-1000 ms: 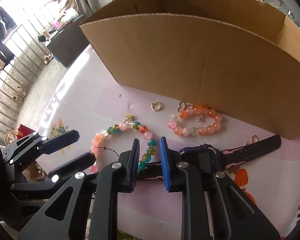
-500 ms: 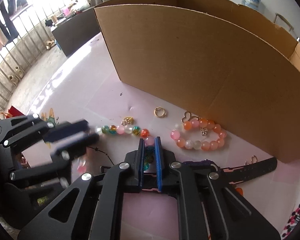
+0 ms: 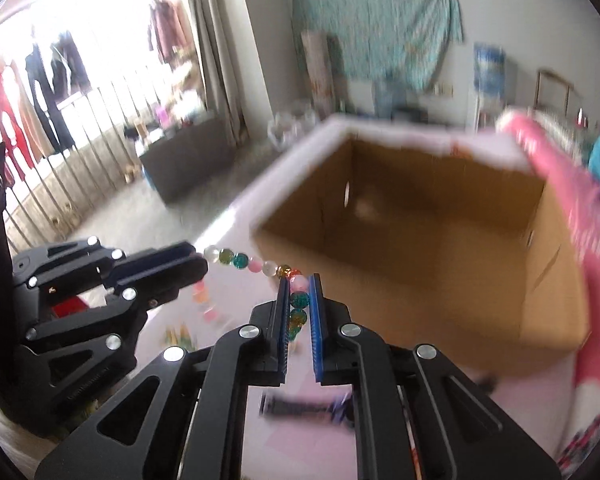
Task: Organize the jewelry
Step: 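Lift the bracelet with the right gripper and drop it into the cardboard box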
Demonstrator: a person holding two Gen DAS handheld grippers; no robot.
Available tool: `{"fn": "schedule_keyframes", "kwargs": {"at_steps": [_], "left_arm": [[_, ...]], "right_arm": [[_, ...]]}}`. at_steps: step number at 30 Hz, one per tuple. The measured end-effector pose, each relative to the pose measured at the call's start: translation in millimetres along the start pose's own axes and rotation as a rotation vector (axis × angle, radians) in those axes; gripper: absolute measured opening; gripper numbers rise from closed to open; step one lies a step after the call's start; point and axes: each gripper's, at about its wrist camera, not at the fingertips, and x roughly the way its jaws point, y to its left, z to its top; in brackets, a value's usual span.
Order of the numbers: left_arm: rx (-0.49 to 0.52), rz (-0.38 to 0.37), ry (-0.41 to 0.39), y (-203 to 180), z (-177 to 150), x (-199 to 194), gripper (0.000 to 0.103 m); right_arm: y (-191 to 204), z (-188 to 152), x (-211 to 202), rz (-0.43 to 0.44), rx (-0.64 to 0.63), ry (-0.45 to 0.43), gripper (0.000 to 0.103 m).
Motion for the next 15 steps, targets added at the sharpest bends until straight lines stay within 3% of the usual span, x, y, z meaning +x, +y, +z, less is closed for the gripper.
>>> {"fn": "schedule_keyframes", "kwargs": {"at_steps": [3,6,9,15], "left_arm": [[0.041,0.005,-0.074,3.4,37.7,6.2,0.008],[0.054,-0.012,-0.091,10.0,76.7,38.8,0.008],[0.041,-0.039,-0.02,14.6,100.8,82.9,0.009],[-0.057,-0.124,0.28,29.4,94.6,186.8,0.009]], "right_arm": [[-13.1,43.5,4.3,-0.017,-0.031,-0.043,0.01],[-47.5,84.1,38.7,0.02,0.01,0.027,0.01],[-70.8,100.7,81.9,0.036,0.062,0.128,0.01],[-116.4,89.2,179.3,0.094,0.195,0.408,0.01]]}}
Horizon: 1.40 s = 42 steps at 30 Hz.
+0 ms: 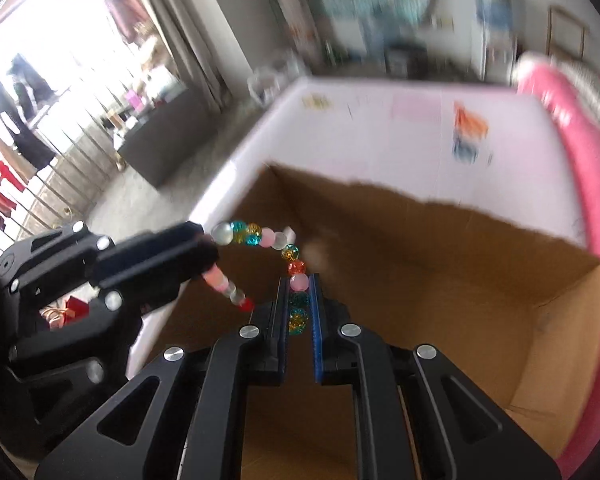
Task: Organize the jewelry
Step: 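Lift the bracelet with the right gripper and drop it into the cardboard box, then close the left gripper on the black watch strap beside the purple watch face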
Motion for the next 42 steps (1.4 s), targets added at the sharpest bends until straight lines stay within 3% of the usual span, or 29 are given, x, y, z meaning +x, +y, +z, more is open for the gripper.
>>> {"fn": "schedule_keyframes", "kwargs": {"at_steps": [2,6,11,13,15,17,20,24,26,29,32,35,38,42], "left_arm": [[-0.014,-0.04,0.071,4.1,3.8,21.8,0.009],[0.007,0.005,0.16,6.1,7.4,53.0,0.009],[0.029,0.041,0.23,5.1,9.6,72.7,0.009],[0.022,0.071,0.223,5.9,10.5,70.9,0.013],[0.008,0.078,0.206,6.0,10.5,67.3,0.029],[-0.005,0.08,0.168,10.3,12.8,58.1,0.034],[-0.015,0.094,0.1,13.7,16.5,37.0,0.038],[-0.058,0.063,-0.026,18.9,4.2,-23.8,0.057],[-0.065,0.026,-0.093,22.6,-16.1,-64.0,0.064],[-0.102,-0.032,-0.155,30.0,-58.3,-104.4,0.072],[-0.149,-0.038,-0.14,33.1,-107.6,-120.7,0.075],[-0.186,-0.044,-0.09,27.5,-154.2,-119.0,0.077],[-0.222,-0.034,-0.022,15.4,-198.5,-104.0,0.078],[-0.236,-0.059,0.046,-3.5,-240.6,-81.6,0.078]], "right_arm": [[-10.5,1.7,20.7,0.004,0.031,0.065,0.01],[-28.3,1.6,51.1,0.028,0.103,0.167,0.01],[-55.0,11.9,70.4,0.08,0.209,0.226,0.01],[-64.1,12.5,76.3,0.09,0.243,0.222,0.011],[-71.6,10.3,77.9,0.096,0.282,0.213,0.012],[-74.4,7.8,71.4,0.083,0.298,0.185,0.018],[-66.4,5.5,42.5,0.062,0.272,0.095,0.02],[-46.5,-12.0,-23.9,0.088,0.222,-0.075,0.024],[-36.5,-36.6,-75.3,0.118,0.176,-0.205,0.036],[-22.5,-79.6,-135.1,0.156,0.104,-0.317,0.052],[-17.0,-133.3,-171.7,0.139,0.082,-0.379,0.059],[-28.5,-185.3,-173.6,0.115,0.154,-0.368,0.064],[-51.2,-229.4,-146.4,0.076,0.321,-0.299,0.064],[-72.8,-268.7,-105.1,0.122,0.514,-0.231,0.064]]}}
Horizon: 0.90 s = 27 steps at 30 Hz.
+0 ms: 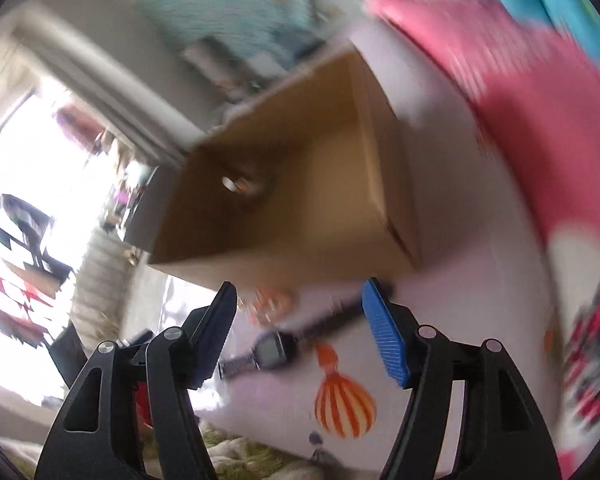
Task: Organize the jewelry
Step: 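Close the left gripper on the black watch strap beside the purple watch face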
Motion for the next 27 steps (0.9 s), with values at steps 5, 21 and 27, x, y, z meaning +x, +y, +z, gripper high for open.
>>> {"fn": "schedule_keyframes", "kwargs": {"at_steps": [5,21,27], "left_arm": [[0.102,0.052,0.059,-22.4,-24.1,25.1,0.078],[0.047,-0.061,-0.057,-27.1,-37.1,15.3,0.073],[-0.029,-0.151,0.004,-24.7,-33.9,32.4,0.042]], "right_arm": [[-17.3,-12.4,24.6,-0.036,0.082,0.007,0.063],[53.7,-40.0,73.3,-0.034,-0.167,0.073,0.044],[79.3,-38.5,95.2,-0.112,-0.254,0.075,0.03]]}}
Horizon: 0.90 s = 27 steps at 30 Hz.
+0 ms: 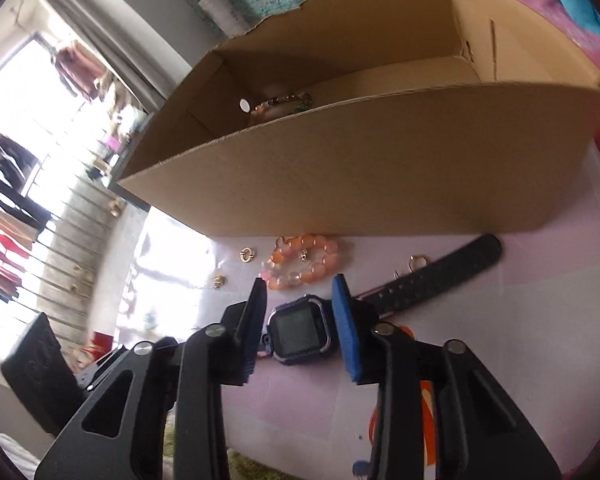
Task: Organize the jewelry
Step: 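Close the left gripper on the black watch strap beside the purple watch face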
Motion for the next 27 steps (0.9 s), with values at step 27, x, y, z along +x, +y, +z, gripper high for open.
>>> {"fn": "schedule_keyframes", "kwargs": {"at_steps": [27], "left_arm": [[-0.374,-0.326,0.015,31.5,5.1,28.9,0.033]], "right_arm": [[-14.6,-15.4,15.1,-0.019,0.009,0.035,0.028]]}}
